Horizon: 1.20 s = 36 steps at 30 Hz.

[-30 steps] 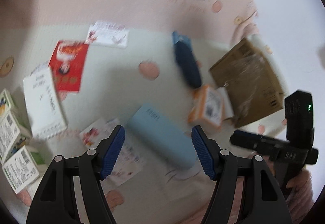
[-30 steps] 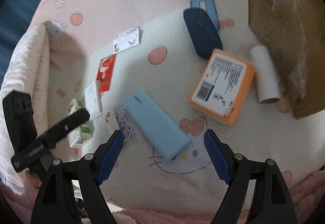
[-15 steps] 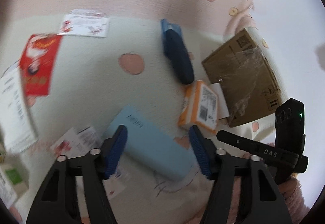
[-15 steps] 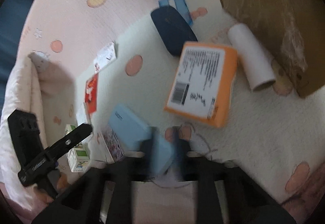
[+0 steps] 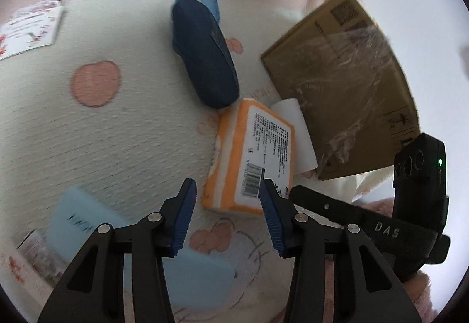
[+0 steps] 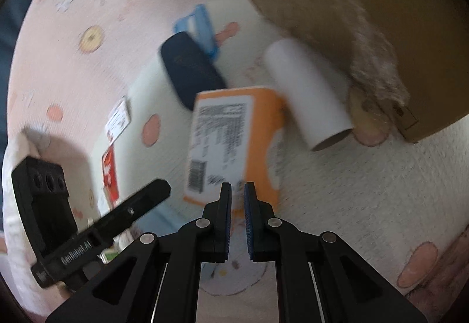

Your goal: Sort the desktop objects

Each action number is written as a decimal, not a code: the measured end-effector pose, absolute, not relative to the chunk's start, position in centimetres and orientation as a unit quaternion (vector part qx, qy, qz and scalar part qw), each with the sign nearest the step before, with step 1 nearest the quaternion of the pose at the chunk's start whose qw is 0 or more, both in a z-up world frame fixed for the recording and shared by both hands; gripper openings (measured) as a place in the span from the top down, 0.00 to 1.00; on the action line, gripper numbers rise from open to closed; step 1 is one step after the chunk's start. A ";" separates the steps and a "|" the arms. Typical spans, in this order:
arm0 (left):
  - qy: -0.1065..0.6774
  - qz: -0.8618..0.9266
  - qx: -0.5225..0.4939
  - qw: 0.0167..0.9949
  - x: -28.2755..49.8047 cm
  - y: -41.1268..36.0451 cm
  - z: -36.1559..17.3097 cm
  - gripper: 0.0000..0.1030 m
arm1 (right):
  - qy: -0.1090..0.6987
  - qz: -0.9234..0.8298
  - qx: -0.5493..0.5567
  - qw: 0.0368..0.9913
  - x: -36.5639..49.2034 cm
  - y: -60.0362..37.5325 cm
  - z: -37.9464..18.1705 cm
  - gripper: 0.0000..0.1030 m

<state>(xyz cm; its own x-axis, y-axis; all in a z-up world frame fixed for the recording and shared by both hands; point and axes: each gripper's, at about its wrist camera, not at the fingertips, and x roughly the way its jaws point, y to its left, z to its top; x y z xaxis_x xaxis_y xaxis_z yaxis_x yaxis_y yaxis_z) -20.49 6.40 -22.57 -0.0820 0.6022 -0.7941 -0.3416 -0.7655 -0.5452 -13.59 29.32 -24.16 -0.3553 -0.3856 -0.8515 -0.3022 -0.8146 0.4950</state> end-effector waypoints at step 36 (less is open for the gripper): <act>-0.143 0.723 -0.600 0.311 -18.8 4.3 -24.6 0.80 | -0.280 -0.791 0.538 0.078 -15.4 24.7 -23.4 0.77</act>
